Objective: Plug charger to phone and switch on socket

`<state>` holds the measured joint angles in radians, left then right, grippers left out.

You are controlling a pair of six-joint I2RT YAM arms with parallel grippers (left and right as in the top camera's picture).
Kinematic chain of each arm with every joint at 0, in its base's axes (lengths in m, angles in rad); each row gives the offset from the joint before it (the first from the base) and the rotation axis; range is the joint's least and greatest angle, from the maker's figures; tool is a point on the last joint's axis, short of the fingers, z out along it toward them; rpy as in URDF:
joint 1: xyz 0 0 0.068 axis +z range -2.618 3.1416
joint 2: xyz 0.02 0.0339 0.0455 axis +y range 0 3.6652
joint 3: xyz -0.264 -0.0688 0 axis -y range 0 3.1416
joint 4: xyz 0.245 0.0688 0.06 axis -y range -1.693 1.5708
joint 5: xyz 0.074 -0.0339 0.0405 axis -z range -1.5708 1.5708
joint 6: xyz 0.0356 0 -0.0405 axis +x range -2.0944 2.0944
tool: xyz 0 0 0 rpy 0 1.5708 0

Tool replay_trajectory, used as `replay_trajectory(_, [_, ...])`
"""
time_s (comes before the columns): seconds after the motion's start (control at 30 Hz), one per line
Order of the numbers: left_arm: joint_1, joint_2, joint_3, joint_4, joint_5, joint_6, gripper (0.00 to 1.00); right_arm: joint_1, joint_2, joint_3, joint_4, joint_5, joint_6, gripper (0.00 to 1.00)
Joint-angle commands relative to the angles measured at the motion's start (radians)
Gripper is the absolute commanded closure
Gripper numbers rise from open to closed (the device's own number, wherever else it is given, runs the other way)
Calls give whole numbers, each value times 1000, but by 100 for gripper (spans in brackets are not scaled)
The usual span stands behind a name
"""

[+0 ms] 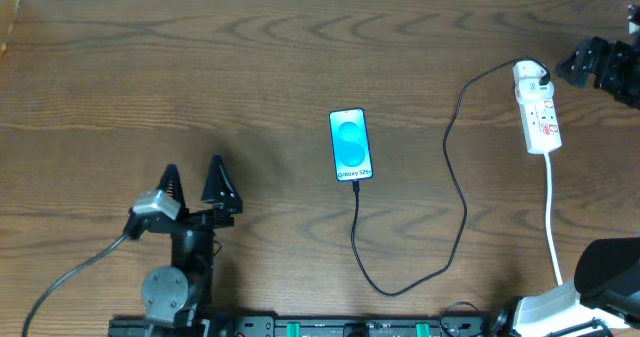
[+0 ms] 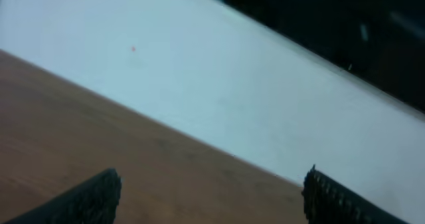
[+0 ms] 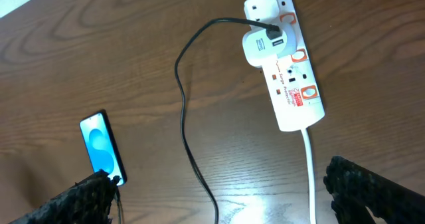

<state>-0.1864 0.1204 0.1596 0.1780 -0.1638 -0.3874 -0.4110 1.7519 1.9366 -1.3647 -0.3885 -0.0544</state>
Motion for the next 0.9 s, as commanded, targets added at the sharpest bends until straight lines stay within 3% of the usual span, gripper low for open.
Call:
replay_trajectory(0.0, [35,-63,-82,58,-13,13,13,-1,-5,8,0,-6,9,1])
replay_trajectory(0.2, [72,-120,-157,58,-13,13,13,-1,-5,8,-1,-6,9,1])
replay_trajectory(0.5, [154,-119,-156,-126,-13,42,13,-1,-5,8,-1,-6,9,1])
replay_trajectory(0.63, [162,-119,-156,-241,26,142,13,-1,-5,8,-1,-6,9,1])
replay_trajectory(0.73, [162,-119,-156,-252,153,353,13,-1,-5,8,-1,-6,9,1])
replay_trajectory(0.87, [163,-119,-156,-252,167,389,13,-1,-5,8,-1,-6,9,1])
